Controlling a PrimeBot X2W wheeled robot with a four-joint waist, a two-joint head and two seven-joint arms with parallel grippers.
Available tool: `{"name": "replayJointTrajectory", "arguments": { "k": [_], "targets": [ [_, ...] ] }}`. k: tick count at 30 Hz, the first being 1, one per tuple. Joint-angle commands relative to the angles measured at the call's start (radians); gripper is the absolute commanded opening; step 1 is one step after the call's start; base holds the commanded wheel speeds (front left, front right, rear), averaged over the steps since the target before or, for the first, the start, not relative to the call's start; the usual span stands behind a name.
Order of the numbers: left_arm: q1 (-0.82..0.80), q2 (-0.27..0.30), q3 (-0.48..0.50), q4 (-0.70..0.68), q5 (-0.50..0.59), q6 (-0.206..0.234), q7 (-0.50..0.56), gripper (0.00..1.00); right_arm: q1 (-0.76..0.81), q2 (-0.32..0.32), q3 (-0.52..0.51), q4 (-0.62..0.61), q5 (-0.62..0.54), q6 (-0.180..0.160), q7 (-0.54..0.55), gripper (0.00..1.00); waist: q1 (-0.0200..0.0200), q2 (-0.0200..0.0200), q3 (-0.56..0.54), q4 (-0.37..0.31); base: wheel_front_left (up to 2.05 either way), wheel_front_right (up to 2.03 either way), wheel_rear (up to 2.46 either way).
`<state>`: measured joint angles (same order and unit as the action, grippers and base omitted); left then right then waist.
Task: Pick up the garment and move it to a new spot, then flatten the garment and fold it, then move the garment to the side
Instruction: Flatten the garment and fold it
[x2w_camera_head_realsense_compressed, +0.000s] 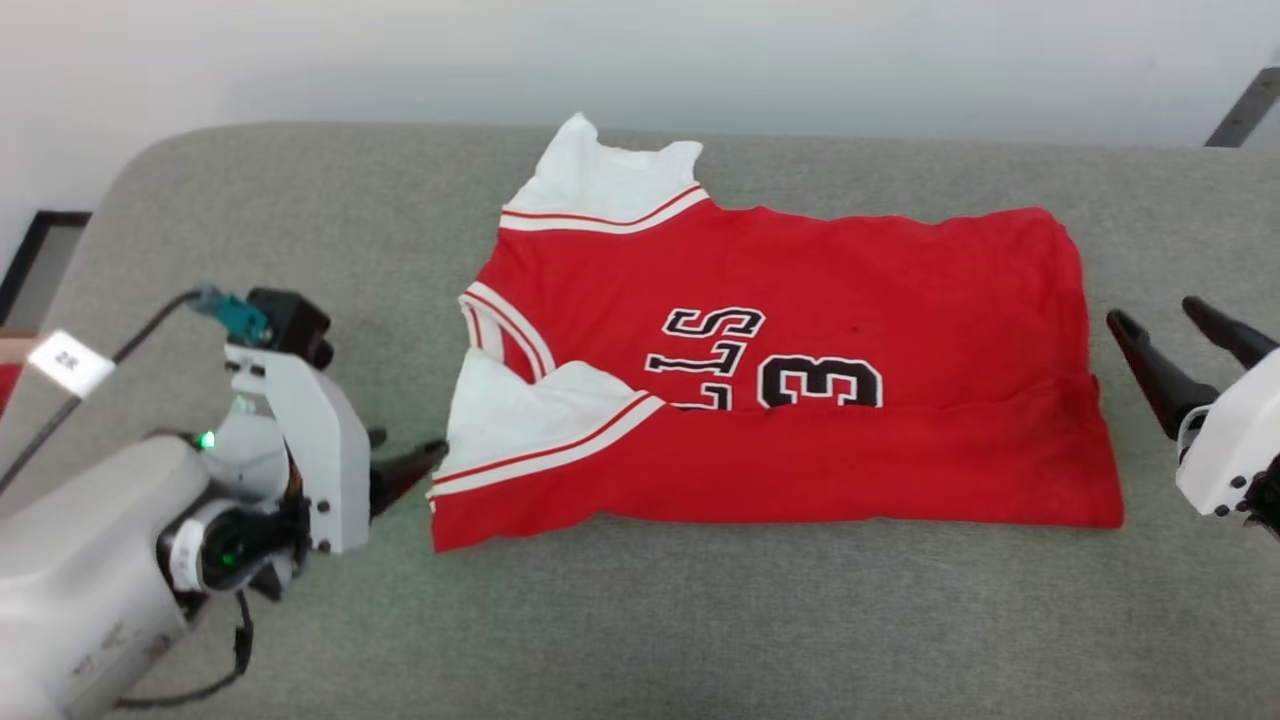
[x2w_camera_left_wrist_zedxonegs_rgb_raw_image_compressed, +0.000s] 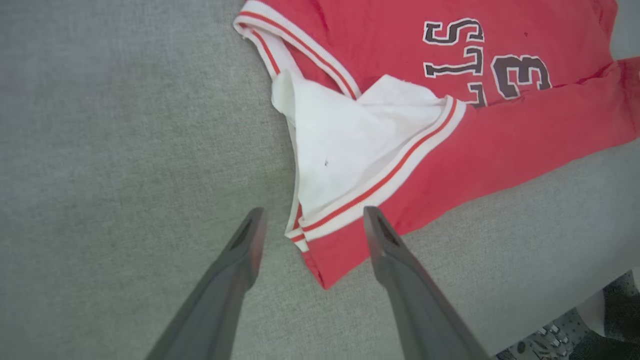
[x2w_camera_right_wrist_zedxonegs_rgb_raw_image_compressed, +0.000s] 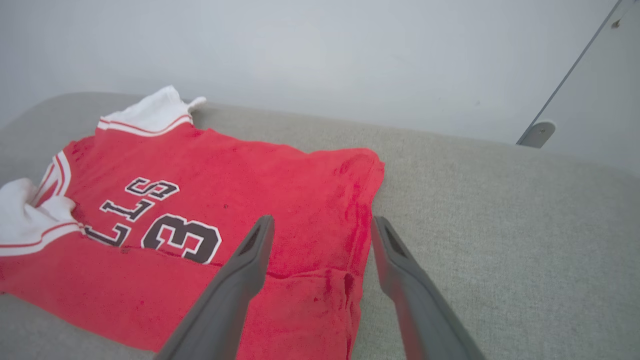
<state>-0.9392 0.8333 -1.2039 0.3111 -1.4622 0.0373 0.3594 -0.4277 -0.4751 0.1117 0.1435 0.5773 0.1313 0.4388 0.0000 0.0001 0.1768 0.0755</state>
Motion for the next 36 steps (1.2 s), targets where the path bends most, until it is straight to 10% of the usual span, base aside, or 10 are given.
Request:
{"name": "replayJointTrajectory", "arguments": {
  "k": [1,13,23,24,25,36],
  "targets": [
    [0.022,0.007,-0.003,-0.011,-0.015,0.017,0.007,1.0,0.02,0.012,-0.026,-0.026,-0.022,-0.001,-0.02,1.0,0.0,-0.0001,-0.008,-0.017,0.0,0.0,0.0],
    [0.109,0.036,-0.021,-0.021,-0.062,0.089,0.047,1.0,0.162,0.156,-0.228,-0.272,-0.123,-0.001,-0.099,1.0,0.0,-0.0001,-0.002,-0.097,0.0,0.0,0.0],
    [0.157,-0.028,-0.019,0.104,-0.098,0.044,0.038,1.0,0.268,0.242,-0.321,-0.427,-0.143,-0.001,-0.03,1.0,0.0,-0.0001,0.042,-0.144,0.0,0.0,0.0],
    [0.157,-0.037,-0.021,0.118,-0.099,0.036,0.041,0.9,0.275,0.25,-0.324,-0.434,-0.142,-0.001,-0.018,1.0,0.0,-0.0001,0.047,-0.147,0.0,0.0,0.0],
    [0.152,-0.045,-0.022,0.128,-0.095,0.021,0.04,0.0,0.281,0.251,-0.324,-0.442,-0.144,-0.001,-0.006,1.0,0.0,-0.0001,0.051,-0.148,0.0,0.0,0.0],
    [0.107,-0.097,-0.02,0.204,-0.071,-0.042,0.048,0.0,0.297,0.28,-0.306,-0.424,-0.127,-0.001,0.25,1.0,0.0,-0.0001,0.083,-0.131,0.0,0.0,0.0]
  ]
}}
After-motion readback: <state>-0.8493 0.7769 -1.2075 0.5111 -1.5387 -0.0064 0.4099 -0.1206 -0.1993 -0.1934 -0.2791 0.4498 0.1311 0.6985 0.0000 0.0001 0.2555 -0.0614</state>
